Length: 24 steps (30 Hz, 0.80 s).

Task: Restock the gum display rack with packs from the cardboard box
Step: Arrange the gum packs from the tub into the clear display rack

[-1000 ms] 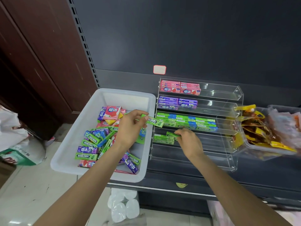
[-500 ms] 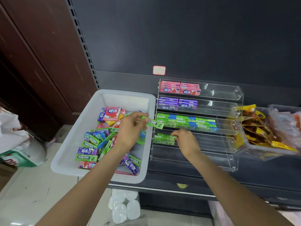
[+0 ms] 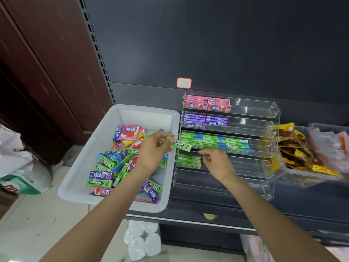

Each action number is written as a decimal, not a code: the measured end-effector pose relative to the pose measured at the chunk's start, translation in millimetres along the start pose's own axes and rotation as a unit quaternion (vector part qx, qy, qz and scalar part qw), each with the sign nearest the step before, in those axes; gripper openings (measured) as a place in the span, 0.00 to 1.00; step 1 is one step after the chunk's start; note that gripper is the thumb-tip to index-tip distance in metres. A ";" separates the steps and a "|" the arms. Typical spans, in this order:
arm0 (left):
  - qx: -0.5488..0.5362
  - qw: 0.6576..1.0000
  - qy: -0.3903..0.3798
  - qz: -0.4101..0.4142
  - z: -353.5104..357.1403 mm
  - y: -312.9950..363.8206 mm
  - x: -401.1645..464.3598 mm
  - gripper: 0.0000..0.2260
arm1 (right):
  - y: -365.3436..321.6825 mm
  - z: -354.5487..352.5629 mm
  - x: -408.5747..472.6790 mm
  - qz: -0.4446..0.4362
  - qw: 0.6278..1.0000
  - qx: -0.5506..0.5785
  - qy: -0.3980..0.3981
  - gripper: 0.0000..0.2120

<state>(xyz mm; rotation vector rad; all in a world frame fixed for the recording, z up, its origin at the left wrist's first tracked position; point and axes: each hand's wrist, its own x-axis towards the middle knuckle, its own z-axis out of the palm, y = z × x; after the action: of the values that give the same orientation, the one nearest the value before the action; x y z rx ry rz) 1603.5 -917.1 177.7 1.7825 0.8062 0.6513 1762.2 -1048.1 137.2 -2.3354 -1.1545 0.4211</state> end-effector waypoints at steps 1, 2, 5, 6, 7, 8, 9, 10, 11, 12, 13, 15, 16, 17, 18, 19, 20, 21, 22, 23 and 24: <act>-0.005 1.000 -0.003 -0.003 2.6 -0.1 0.0 0.03 | -0.8 -3.9 -2.6 0.001 0.998 0.054 0.015 0.14; -0.008 1.000 -0.006 -0.006 5.8 0.1 -0.1 0.03 | -2.3 -8.2 -5.4 0.005 0.992 0.121 0.025 0.13; -0.002 1.000 -0.025 -0.014 18.6 3.3 -1.8 0.04 | -9.2 -20.8 -14.0 0.010 0.951 0.308 -0.010 0.13; -0.003 0.999 -0.036 -0.017 24.1 4.5 -2.7 0.05 | -9.9 -23.8 -16.4 0.002 0.943 0.332 -0.025 0.14; -0.004 0.999 -0.048 -0.019 29.7 5.3 -3.5 0.05 | -9.5 -26.0 -18.1 -0.010 0.941 0.336 -0.032 0.13; -0.009 0.998 -0.058 -0.022 34.9 5.1 -4.2 0.04 | -7.8 -27.8 -19.3 -0.020 0.943 0.331 -0.032 0.11; -0.014 0.997 -0.066 -0.025 39.6 4.8 -4.9 0.04 | -4.4 -28.7 -19.7 -0.023 0.946 0.322 -0.025 0.10; -0.023 0.997 -0.073 -0.028 43.8 3.7 -5.5 0.06 | 0.5 -29.2 -19.9 -0.020 0.949 0.315 -0.014 0.09; -0.021 0.996 -0.079 -0.029 47.6 1.6 -5.8 0.08 | 6.7 -29.5 -19.7 -0.012 0.952 0.307 0.001 0.09; -0.006 0.996 -0.087 -0.027 51.0 -0.9 -6.6 0.10 | 13.8 -29.6 -19.2 0.001 0.955 0.296 0.021 0.09; 0.025 0.995 -0.097 -0.021 53.8 -2.3 -8.1 0.13 | 22.0 -29.7 -18.7 0.018 0.959 0.279 0.044 0.08; 0.116 0.986 -0.117 0.013 60.1 -5.7 -11.9 0.16 | 37.9 -29.4 -18.5 0.051 0.971 0.217 0.088 0.07; 0.173 0.974 -0.138 0.045 63.9 -6.8 -13.7 0.18 | 44.2 -29.2 -19.0 0.063 0.977 0.178 0.103 0.06; 0.240 0.953 -0.168 0.078 68.2 -7.4 -15.7 0.20 | 49.0 -28.6 -19.6 0.070 0.981 0.143 0.111 0.07; 0.314 0.922 -0.199 0.107 72.1 -8.6 -17.3 0.22 | 52.2 -27.8 -20.0 0.072 0.984 0.115 0.114 0.07; 0.385 0.886 -0.223 0.127 75.9 -10.5 -18.7 0.24 | 54.1 -26.7 -20.2 0.073 0.987 0.092 0.112 0.07; 0.446 0.851 -0.237 0.140 78.7 -13.1 -19.8 0.25 | 55.5 -25.0 -19.9 0.073 0.989 0.068 0.108 0.08; 0.492 0.823 -0.243 0.147 80.9 -15.8 -20.4 0.26 | 57.4 -22.7 -19.0 0.072 0.991 0.044 0.103 0.08; 0.524 0.802 -0.243 0.150 82.2 -18.6 -21.0 0.27 | 59.4 -19.9 -17.5 0.072 0.992 0.021 0.097 0.08; 0.545 0.789 -0.241 0.151 83.3 -21.0 -21.2 0.27 | 61.0 -17.3 -16.3 0.071 0.993 0.000 0.092 0.08; 0.559 0.780 -0.240 0.149 84.0 -23.2 -21.5 0.28 | 61.2 -15.0 -15.1 0.072 0.993 -0.017 0.087 0.08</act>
<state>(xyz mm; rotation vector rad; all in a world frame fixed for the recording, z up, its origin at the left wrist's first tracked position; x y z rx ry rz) 1647.7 -976.8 127.2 3.0298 0.5535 -0.2400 1800.1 -1096.3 116.3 -2.4396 -0.9227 0.2420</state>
